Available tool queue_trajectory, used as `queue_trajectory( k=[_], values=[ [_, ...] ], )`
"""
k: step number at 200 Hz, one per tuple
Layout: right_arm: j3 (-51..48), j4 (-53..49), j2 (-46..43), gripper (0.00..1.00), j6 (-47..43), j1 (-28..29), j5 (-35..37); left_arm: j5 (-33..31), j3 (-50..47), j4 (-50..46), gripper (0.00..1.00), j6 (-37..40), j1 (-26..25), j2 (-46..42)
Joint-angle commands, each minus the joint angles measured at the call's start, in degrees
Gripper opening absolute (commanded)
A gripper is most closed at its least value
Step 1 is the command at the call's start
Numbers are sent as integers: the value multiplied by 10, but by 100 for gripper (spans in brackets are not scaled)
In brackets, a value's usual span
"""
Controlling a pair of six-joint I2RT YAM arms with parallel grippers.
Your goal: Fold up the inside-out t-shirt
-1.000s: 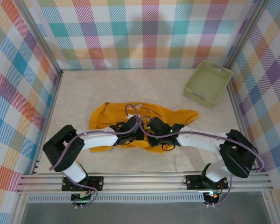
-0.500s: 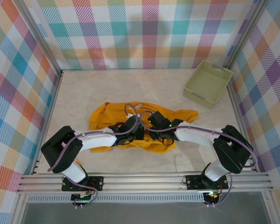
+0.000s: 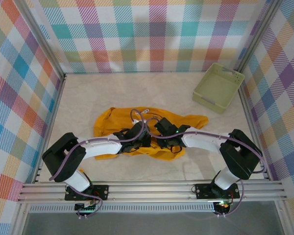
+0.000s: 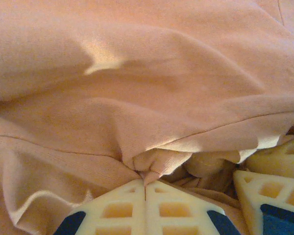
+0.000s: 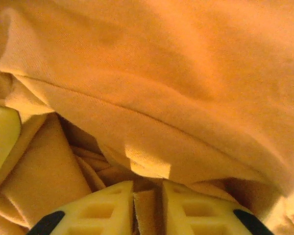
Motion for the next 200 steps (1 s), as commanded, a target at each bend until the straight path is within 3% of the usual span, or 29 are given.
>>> queue_trajectory(
  k=[1,47,101,143,200],
  values=[
    [17,-26,1,15,-9,4,-7,-14,-3,-4,6,9,-7,-17],
    [21,-39,-64,0,-22,4,-29,-24,7,-18,6,10,-6,-9],
    [-19,-5,-221,0,-64,-2,-94,-26,-20,9,5,6,3,-42],
    [-57,14,-315,0,-51,-33,-94,-18,-38,15,5,-4,20,-51],
    [-143,-10,-332,0,49,-58,-47,5,-94,78,6,-11,12,-92]
  ],
)
